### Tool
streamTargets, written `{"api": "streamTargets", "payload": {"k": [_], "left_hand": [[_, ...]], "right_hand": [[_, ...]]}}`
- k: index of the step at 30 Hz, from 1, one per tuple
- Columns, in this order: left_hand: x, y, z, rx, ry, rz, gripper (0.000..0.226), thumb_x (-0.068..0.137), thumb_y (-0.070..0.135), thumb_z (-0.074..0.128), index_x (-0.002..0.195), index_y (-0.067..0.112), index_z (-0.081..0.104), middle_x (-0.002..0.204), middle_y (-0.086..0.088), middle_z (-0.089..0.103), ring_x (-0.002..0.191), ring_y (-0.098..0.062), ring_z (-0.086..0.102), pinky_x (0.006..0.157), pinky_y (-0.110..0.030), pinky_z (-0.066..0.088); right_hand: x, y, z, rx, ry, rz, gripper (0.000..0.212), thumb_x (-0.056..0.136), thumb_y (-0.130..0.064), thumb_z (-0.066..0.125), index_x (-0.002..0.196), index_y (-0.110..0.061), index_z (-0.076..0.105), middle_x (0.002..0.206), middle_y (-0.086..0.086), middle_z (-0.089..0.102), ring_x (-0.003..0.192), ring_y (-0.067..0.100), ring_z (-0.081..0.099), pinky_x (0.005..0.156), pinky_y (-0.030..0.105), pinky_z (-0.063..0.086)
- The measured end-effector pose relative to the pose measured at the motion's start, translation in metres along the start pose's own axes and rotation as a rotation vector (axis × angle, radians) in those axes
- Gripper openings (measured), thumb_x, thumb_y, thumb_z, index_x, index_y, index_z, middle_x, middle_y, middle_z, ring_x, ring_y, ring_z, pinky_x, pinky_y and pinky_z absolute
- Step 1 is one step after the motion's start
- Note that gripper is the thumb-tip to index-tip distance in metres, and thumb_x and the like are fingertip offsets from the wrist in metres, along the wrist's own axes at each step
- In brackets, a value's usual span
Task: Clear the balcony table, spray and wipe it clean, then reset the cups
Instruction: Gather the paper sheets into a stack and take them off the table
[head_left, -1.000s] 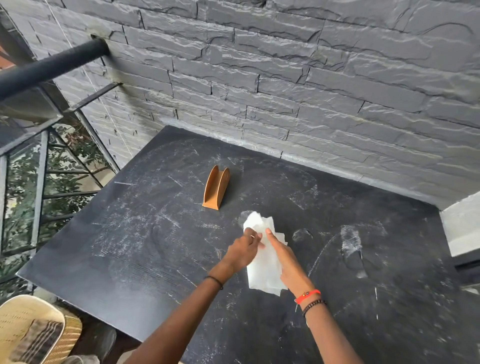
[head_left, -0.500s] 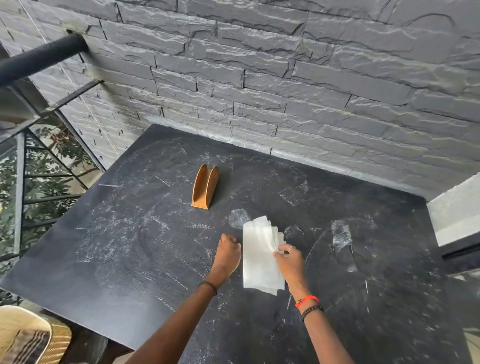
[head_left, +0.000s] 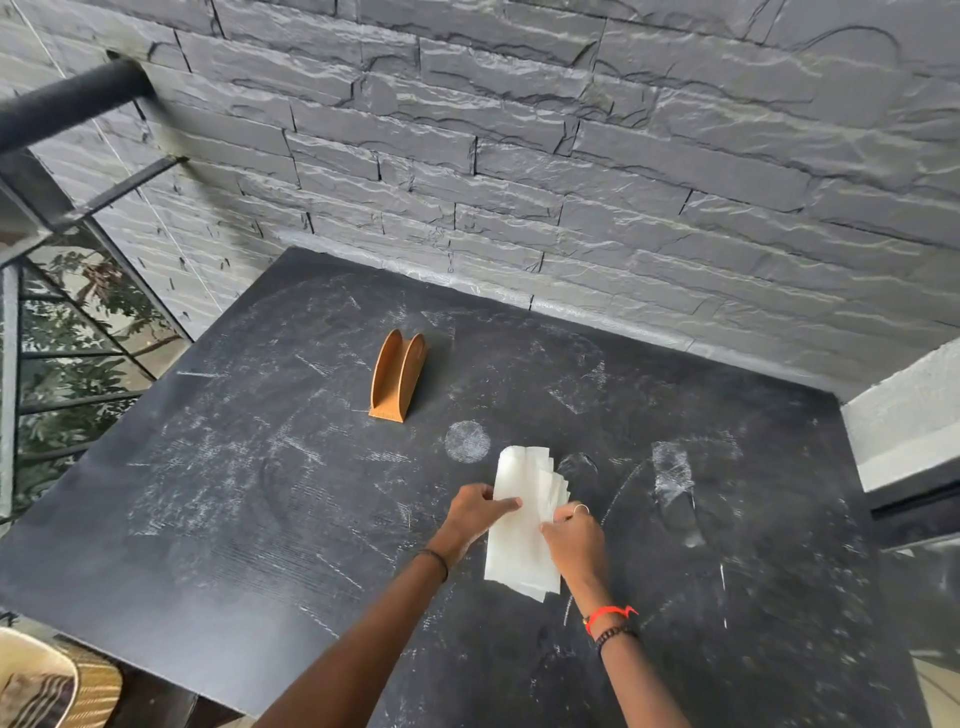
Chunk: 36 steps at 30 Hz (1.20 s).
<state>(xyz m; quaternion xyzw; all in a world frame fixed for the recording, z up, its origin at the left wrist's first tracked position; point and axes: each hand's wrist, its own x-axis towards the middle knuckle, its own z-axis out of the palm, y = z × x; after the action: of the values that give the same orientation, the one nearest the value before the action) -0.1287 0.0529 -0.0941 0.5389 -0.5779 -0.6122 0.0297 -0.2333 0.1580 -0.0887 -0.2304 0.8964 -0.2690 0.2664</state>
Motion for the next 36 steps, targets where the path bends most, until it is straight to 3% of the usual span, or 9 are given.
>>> {"api": "streamTargets", "payload": {"k": [3,6,9,13,18,22,28,32,36], "left_hand": [[-0.003,0.008,-0.001,-0.126,-0.071,0.016,0.029,0.08,0.028,0.073,0.09,0.006,0.059,0.084,-0.004,0.062,0.072,-0.016,0.059,0.065,-0.028,0.047],[-0.009,0.017,-0.007,-0.291,-0.151,0.01,0.063,0.068,0.039,0.072,0.117,0.002,0.055,0.111,-0.013,0.068,0.098,-0.028,0.068,0.086,-0.042,0.056],[-0.012,0.023,-0.017,-0.389,-0.257,0.054,0.049,0.08,0.029,0.069,0.119,0.001,0.058,0.108,-0.015,0.071,0.094,-0.029,0.07,0.075,-0.039,0.058],[-0.016,0.032,-0.031,-0.438,-0.26,0.069,0.053,0.078,0.028,0.072,0.121,0.002,0.056,0.109,-0.016,0.071,0.091,-0.029,0.07,0.067,-0.034,0.057],[-0.016,0.04,-0.06,-0.452,-0.139,0.091,0.066,0.07,0.03,0.078,0.125,0.006,0.05,0.115,-0.016,0.067,0.1,-0.034,0.067,0.074,-0.041,0.059],[-0.014,0.043,-0.086,-0.407,-0.036,0.125,0.044,0.083,0.023,0.074,0.117,0.011,0.049,0.116,-0.012,0.063,0.101,-0.03,0.065,0.084,-0.044,0.057],[0.007,0.048,-0.144,-0.335,0.153,0.23,0.03,0.088,0.035,0.067,0.1,0.008,0.058,0.097,-0.005,0.064,0.082,-0.018,0.062,0.068,-0.027,0.051],[0.026,0.054,-0.179,-0.294,0.407,0.299,0.01,0.095,0.022,0.056,0.089,0.015,0.057,0.092,-0.003,0.061,0.079,-0.017,0.056,0.06,-0.022,0.042],[0.048,0.06,-0.201,-0.206,0.503,0.304,0.003,0.095,0.011,0.053,0.093,0.011,0.055,0.095,-0.001,0.058,0.082,-0.015,0.053,0.059,-0.01,0.041]], "right_hand": [[0.007,0.003,-0.01,0.181,0.009,0.023,0.027,0.077,-0.022,0.071,0.1,-0.012,0.06,0.103,0.011,0.065,0.1,0.027,0.061,0.086,0.035,0.049],[0.004,-0.005,-0.026,0.505,-0.125,0.099,0.058,0.081,-0.034,0.072,0.127,-0.01,0.048,0.12,0.002,0.052,0.113,0.017,0.053,0.094,0.026,0.04],[-0.002,-0.021,-0.042,0.698,-0.345,0.052,0.051,0.078,-0.042,0.073,0.117,-0.015,0.055,0.112,-0.009,0.063,0.107,0.008,0.059,0.093,0.022,0.042],[0.002,-0.035,-0.044,0.885,-0.618,0.035,0.041,0.084,-0.032,0.068,0.117,-0.009,0.064,0.112,0.01,0.069,0.108,0.022,0.064,0.094,0.037,0.048],[0.011,-0.066,-0.037,0.909,-0.667,0.11,0.033,0.082,-0.013,0.07,0.113,-0.008,0.062,0.108,0.013,0.07,0.102,0.026,0.067,0.076,0.032,0.056],[0.017,-0.096,-0.028,0.848,-0.63,0.055,0.033,0.078,-0.006,0.073,0.11,-0.007,0.064,0.105,0.013,0.071,0.099,0.028,0.068,0.074,0.034,0.056],[0.032,-0.162,-0.003,0.725,-0.486,-0.05,0.031,0.077,-0.002,0.073,0.107,-0.001,0.065,0.099,0.014,0.071,0.083,0.024,0.068,0.073,0.037,0.056],[0.05,-0.206,0.016,0.648,-0.411,-0.095,0.024,0.075,-0.002,0.074,0.097,-0.001,0.066,0.099,0.019,0.07,0.09,0.032,0.067,0.084,0.048,0.052],[0.069,-0.247,0.038,0.625,-0.362,-0.1,0.016,0.077,0.007,0.068,0.085,-0.006,0.063,0.093,0.019,0.066,0.077,0.027,0.063,0.072,0.042,0.054]]}}
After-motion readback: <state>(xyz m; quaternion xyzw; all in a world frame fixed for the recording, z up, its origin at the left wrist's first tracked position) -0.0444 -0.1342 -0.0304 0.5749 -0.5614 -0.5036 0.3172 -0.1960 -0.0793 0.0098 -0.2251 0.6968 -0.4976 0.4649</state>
